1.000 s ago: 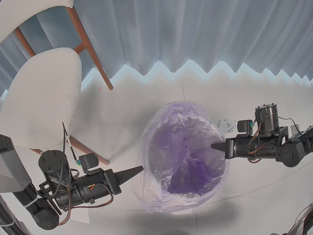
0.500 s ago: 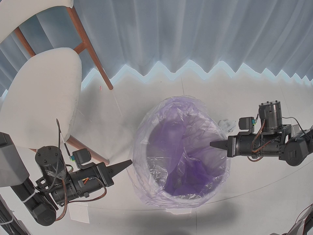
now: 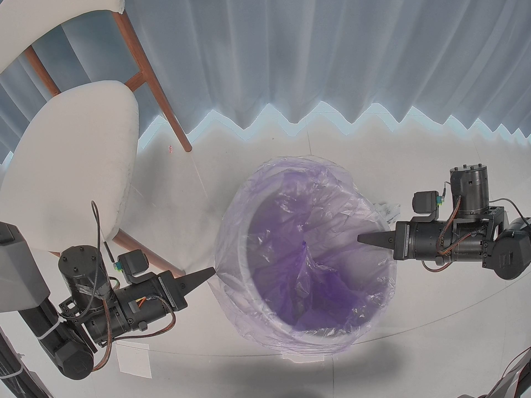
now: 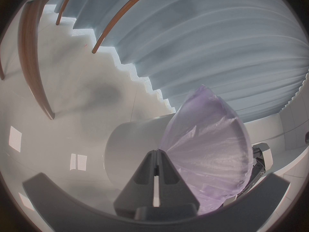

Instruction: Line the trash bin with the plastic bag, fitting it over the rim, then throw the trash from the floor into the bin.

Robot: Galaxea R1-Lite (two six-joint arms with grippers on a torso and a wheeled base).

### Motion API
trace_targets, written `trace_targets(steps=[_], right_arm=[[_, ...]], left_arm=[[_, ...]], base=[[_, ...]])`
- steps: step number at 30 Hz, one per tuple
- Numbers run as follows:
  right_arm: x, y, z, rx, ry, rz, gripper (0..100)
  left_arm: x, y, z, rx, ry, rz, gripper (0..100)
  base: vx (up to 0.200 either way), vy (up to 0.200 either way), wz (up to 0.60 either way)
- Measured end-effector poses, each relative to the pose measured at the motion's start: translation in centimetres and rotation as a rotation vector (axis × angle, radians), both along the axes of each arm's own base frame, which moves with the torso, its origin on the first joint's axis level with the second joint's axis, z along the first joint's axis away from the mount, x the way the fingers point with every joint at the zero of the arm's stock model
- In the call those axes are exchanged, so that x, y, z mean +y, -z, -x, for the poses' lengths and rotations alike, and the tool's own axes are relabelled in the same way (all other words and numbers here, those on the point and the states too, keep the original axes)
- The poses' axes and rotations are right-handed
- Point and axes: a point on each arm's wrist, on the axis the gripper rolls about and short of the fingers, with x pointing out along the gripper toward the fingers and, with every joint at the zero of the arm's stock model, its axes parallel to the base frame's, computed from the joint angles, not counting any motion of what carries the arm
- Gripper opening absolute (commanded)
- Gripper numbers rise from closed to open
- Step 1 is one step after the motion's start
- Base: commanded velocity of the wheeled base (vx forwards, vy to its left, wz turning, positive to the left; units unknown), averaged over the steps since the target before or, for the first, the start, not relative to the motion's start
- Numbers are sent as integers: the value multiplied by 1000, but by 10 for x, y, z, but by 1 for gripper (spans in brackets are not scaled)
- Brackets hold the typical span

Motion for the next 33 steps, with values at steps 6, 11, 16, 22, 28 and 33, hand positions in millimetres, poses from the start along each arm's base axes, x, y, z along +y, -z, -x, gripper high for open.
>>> trace_targets(steps=[6,11,16,22,28,33], right_arm=[[-2,-6,0,20,31,-42,0],[-3,-5,-1,26,41,-46,0],[-5,-2,-3,62,74,-60,0],[-5,-3,-13,145,239,-150,0],[4,-3,-20,188,418,-259,0],[21,-1,-16,215,467,-297,0]], left_arm=[[1,0,0,-1,-7,-2,0],[1,-4,2,-18,-3,0,100],[2,-11,4,-46,-22,11,100],[6,-17,15,-52,-15,26,100],[2,-18,29,-17,30,51,100],[-8,-18,35,6,78,75,100]], base=[[0,0,0],[0,0,0],[0,0,0],[0,0,0],[0,0,0],[0,0,0]])
